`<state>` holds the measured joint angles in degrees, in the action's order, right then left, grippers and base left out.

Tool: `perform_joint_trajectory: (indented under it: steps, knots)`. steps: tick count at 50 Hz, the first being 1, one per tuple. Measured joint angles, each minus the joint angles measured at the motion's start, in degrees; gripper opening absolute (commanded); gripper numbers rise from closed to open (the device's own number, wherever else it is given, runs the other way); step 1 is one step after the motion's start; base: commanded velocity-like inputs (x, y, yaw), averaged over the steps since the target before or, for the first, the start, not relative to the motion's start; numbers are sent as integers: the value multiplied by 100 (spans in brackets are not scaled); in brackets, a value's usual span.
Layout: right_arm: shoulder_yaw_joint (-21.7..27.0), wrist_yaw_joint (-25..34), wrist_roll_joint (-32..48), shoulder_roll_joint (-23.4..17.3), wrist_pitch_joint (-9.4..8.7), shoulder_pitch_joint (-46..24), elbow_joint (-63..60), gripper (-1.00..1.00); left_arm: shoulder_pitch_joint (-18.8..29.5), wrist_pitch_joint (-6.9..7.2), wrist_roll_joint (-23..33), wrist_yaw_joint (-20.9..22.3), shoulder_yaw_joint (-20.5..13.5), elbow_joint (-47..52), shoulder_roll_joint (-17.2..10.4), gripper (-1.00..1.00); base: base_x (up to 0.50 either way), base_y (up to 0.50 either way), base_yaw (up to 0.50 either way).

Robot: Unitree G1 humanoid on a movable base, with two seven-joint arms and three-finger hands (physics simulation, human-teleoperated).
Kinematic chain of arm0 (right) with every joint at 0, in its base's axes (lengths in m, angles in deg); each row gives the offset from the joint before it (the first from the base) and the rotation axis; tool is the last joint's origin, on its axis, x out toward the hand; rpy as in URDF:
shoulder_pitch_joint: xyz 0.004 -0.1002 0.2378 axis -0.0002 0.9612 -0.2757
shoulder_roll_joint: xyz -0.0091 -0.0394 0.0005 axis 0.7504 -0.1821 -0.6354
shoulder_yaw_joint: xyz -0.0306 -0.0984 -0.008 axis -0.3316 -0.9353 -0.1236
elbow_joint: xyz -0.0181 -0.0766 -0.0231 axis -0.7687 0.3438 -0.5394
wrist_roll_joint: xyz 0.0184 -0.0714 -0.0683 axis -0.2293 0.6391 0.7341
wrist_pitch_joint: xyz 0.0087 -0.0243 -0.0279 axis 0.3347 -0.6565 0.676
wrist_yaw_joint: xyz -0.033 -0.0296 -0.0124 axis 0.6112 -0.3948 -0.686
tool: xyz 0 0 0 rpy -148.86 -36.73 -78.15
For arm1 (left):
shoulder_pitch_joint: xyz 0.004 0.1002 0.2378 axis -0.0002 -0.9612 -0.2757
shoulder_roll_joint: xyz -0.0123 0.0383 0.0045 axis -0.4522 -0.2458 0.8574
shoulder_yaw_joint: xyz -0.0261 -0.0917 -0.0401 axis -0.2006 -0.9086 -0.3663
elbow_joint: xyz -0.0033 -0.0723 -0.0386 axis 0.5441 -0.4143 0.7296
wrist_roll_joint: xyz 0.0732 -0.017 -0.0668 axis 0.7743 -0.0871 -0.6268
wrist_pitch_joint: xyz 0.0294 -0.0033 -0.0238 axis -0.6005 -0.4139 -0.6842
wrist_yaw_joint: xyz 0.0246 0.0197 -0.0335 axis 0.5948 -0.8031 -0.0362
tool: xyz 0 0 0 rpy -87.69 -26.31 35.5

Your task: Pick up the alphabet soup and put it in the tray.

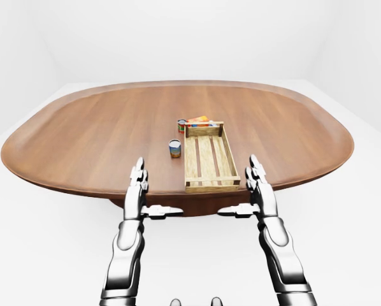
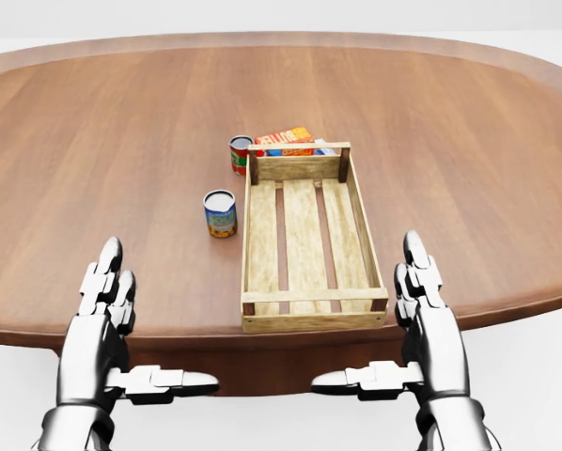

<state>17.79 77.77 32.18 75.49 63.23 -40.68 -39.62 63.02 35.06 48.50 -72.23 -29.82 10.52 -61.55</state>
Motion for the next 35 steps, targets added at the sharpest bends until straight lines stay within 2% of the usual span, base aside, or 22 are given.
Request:
perform_joint_trajectory:
  steps: [12, 18, 28, 35]
  knots:
    - [89, 104, 39, -29, -139, 239, -660, 100, -57, 352, -123, 115, -187, 512, -70, 100, 0, 0, 0]
    - [173, 136, 4, -40, -206, 365, -1000, 100, -111, 352, -213, 160, -294, 888, -100, 100, 0, 0, 0]
    - [356, 206, -74, -26, -452, 679, -1779, 100, -223, 352, -393, 232, -509, 1596, -134, 100, 0, 0, 0]
    - [484, 267, -117, 19, -458, 914, -2350, 100, -378, 352, -483, 274, -610, 2117, -108, 100, 0, 0, 0]
